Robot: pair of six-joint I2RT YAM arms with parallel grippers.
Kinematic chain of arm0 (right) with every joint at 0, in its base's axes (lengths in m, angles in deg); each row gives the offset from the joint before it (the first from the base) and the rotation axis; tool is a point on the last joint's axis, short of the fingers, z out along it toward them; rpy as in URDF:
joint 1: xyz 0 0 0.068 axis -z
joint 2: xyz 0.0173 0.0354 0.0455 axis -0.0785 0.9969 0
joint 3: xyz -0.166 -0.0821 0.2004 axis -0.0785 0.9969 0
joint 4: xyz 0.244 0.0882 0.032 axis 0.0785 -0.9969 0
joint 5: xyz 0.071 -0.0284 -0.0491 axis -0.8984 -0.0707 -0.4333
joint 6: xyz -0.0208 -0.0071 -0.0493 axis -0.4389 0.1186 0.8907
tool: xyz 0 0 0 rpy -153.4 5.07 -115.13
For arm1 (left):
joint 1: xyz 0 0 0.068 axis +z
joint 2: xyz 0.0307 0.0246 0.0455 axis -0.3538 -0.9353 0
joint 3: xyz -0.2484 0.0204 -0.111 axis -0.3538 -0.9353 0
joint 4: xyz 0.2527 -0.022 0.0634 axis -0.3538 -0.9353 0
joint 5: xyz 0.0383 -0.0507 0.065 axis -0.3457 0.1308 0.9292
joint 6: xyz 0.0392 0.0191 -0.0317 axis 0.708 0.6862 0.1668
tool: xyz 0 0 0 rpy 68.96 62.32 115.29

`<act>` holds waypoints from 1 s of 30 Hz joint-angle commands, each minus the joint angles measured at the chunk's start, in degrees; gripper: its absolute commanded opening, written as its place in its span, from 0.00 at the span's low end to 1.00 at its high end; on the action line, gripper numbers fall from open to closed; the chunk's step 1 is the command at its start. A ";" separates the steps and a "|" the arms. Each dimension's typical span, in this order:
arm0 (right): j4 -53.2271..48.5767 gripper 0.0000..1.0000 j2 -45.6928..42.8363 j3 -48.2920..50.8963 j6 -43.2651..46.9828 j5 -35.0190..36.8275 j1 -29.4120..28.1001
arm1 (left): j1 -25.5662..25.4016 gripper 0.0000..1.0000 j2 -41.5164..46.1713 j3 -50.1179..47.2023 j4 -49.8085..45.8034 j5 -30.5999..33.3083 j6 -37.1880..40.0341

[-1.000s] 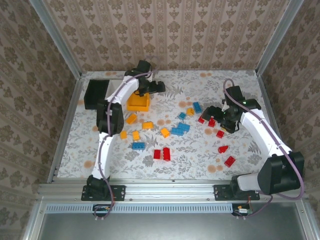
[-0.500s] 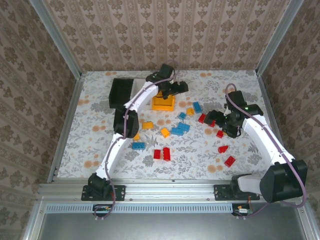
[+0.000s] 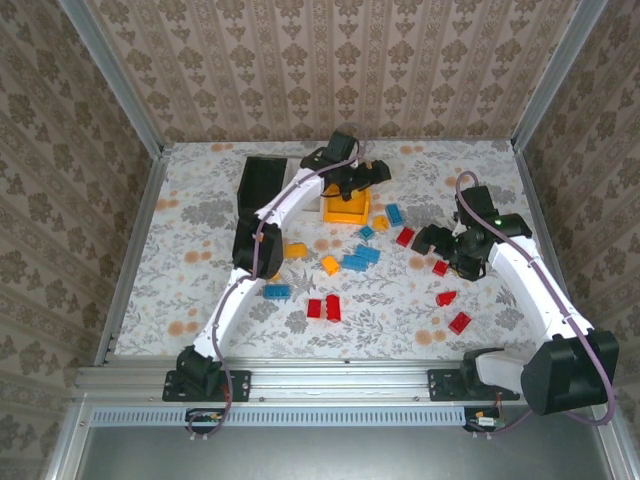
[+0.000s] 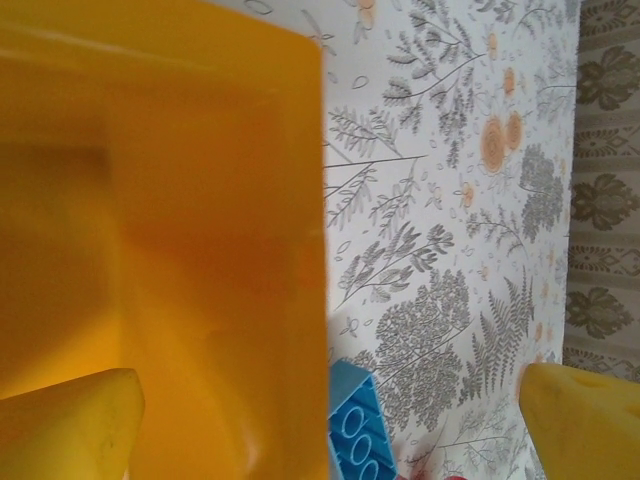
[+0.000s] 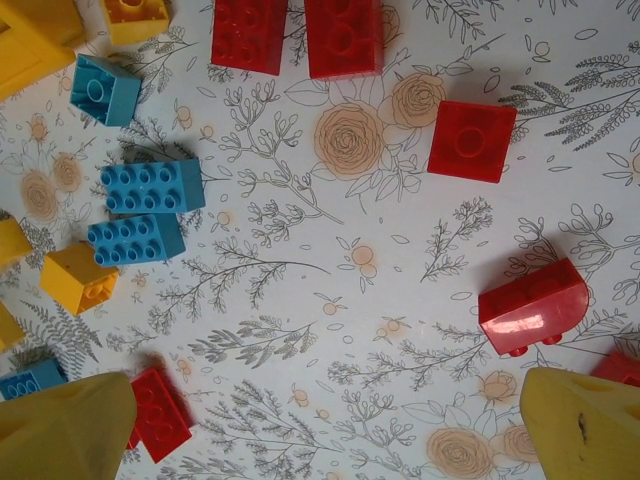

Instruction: Sort the legos into containers by color

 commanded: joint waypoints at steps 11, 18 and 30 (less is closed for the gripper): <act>-13.96 0.95 -2.10 1.30 -5.51 2.31 4.15 | -0.68 1.00 24.39 -15.32 -16.36 10.32 19.94; -19.02 0.80 -4.95 9.37 -11.28 2.74 8.29 | -0.77 1.00 41.43 -37.65 -9.15 12.86 22.28; -8.49 0.68 -2.87 21.21 -18.52 5.81 9.78 | 2.79 1.00 58.32 -59.41 -4.71 13.98 21.65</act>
